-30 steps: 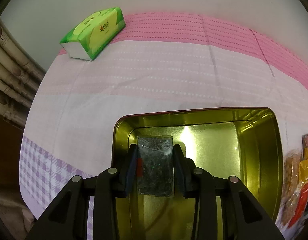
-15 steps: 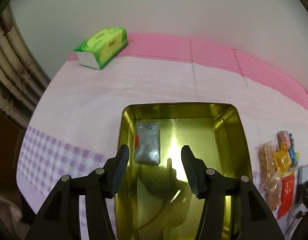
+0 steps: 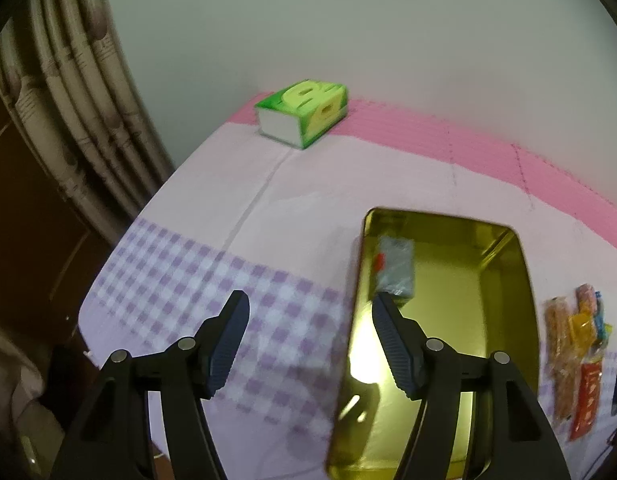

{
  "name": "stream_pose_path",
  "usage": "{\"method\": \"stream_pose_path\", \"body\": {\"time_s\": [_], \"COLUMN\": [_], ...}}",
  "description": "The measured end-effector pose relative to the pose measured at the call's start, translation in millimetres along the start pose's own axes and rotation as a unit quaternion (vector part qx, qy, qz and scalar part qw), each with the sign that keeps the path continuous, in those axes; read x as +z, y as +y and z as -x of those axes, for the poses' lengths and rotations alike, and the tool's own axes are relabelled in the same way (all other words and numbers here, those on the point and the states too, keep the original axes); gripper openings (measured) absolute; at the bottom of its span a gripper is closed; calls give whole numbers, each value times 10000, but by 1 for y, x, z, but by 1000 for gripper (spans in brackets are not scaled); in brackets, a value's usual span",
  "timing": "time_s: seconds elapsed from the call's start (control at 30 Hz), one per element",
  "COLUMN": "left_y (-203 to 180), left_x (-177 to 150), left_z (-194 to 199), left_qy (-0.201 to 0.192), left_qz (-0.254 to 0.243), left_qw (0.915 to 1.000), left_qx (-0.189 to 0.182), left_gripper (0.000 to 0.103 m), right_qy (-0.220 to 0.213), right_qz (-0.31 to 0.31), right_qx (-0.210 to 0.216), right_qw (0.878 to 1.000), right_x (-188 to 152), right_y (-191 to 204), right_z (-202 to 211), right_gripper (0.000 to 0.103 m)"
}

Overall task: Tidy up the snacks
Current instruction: 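Carry the teal-and-navy box into the gold tin and release it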

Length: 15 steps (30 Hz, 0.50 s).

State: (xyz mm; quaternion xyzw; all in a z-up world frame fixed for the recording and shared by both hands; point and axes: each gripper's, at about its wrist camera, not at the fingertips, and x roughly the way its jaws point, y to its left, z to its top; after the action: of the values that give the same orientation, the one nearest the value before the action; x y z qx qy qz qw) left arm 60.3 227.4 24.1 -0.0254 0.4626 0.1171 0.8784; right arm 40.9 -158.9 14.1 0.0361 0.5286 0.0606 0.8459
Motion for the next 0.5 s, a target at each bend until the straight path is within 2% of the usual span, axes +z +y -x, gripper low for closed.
{"method": "stream_pose_path", "body": {"time_s": [0.1, 0.2, 0.33, 0.5], "left_y": [11, 26, 47, 62], "left_x": [-11, -23, -35, -52], "left_z": [-2, -3, -1, 5], "left_qy": [52, 172, 214, 161], "left_qz": [30, 207, 504, 662], "left_qw": [9998, 9994, 9980, 9960], "left_qx": [205, 240, 316, 583], "left_gripper": [65, 65, 65, 66], "right_qy": [-22, 13, 43, 338], "right_qz": [278, 471, 713, 966], "right_qx": [297, 605, 823, 1049], "right_qw": [9992, 9971, 9940, 9892], "right_x": [10, 17, 25, 27], "right_y": [41, 78, 128, 186], "right_z": [-2, -6, -16, -42], "right_gripper": [46, 46, 46, 46]}}
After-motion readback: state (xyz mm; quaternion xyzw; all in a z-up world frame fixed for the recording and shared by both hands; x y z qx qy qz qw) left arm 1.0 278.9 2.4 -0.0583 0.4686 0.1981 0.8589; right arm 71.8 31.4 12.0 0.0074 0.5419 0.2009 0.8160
